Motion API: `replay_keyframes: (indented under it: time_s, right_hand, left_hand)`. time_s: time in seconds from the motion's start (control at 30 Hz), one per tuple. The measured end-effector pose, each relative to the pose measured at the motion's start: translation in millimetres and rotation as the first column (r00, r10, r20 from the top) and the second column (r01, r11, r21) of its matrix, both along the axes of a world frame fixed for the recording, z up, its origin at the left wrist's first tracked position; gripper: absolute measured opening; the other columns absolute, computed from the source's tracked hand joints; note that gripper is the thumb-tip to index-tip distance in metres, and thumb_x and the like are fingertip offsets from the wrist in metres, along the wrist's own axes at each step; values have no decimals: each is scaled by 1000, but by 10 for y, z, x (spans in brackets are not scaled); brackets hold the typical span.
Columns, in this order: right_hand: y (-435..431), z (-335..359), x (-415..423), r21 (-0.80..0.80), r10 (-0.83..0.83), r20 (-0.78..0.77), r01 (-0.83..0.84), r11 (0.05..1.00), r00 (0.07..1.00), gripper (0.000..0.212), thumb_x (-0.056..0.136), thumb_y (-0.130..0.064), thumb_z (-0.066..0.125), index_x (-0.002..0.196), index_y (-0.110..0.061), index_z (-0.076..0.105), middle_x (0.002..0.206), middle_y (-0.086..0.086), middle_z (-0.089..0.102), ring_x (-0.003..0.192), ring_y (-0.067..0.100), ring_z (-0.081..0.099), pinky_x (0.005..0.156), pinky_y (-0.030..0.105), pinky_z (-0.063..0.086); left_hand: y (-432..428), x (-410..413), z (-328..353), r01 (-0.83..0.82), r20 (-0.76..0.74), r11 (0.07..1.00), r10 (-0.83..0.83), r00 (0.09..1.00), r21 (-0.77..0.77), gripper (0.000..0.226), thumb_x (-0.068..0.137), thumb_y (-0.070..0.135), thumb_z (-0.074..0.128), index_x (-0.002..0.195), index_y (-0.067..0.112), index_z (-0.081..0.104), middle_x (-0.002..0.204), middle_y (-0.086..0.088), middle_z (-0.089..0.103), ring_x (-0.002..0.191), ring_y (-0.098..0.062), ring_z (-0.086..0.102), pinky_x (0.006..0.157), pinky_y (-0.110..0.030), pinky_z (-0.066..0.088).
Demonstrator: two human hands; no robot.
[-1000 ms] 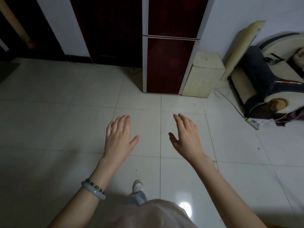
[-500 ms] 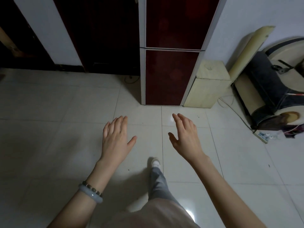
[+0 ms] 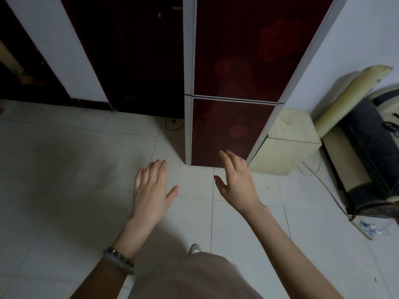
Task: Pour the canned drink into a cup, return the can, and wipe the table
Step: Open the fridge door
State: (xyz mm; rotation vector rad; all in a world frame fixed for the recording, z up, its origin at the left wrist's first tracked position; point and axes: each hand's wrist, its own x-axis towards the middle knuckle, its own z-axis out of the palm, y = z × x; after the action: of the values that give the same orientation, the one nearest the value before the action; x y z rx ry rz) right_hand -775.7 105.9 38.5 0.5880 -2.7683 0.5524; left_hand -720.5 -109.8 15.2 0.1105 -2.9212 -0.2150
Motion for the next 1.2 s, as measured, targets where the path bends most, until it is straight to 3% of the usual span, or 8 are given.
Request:
replay_keyframes:
  time_s: [0.33,0.5,0.87,1.0,1.2]
  right_hand:
    - [-339,-43,-1063,98,49,-18,-47,994,999,72,67,-15,79,131,0,48,128,20,54,112,38,55,91,44,45]
    - [-661,-84,-1612,114,5,-13,-3,993,1000,74,63,-11,79,130,0,49,128,20,54,113,37,54,91,45,46]
    - [-1525,41,-2723,106,-107,-47,112,988,993,73,56,-9,81,123,1,54,121,20,59,104,38,59,81,43,51]
    - [-1712,67,-2986,103,-163,-50,167,980,985,71,60,-10,78,126,-2,52,117,15,61,96,36,61,72,41,54]
    - [-1845,73,-3250,114,-217,-44,221,969,975,67,62,-8,77,124,-5,53,113,13,62,91,34,62,69,43,56]
  left_hand:
    - [-235,-1100,-5,0,-1,1000,0,1000,-25,70,77,43,55,133,2,46,132,-16,53,121,-31,49,108,-42,22]
    - [-539,-1786,-4,56,-37,998,-58,998,-42,74,73,36,75,131,1,48,130,-16,55,119,-33,51,107,-43,22]
    - [-1410,-3351,225,283,-84,950,-295,952,-132,73,74,40,72,131,1,50,129,-16,56,118,-32,53,107,-45,30]
    - [-1593,-3766,273,373,-80,918,-385,919,-134,73,74,42,73,131,2,51,128,-15,58,115,-32,56,99,-45,41]
    - [-1709,-4174,271,432,-71,892,-443,894,-133,73,75,45,71,131,3,51,127,-13,58,113,-30,58,95,-43,45]
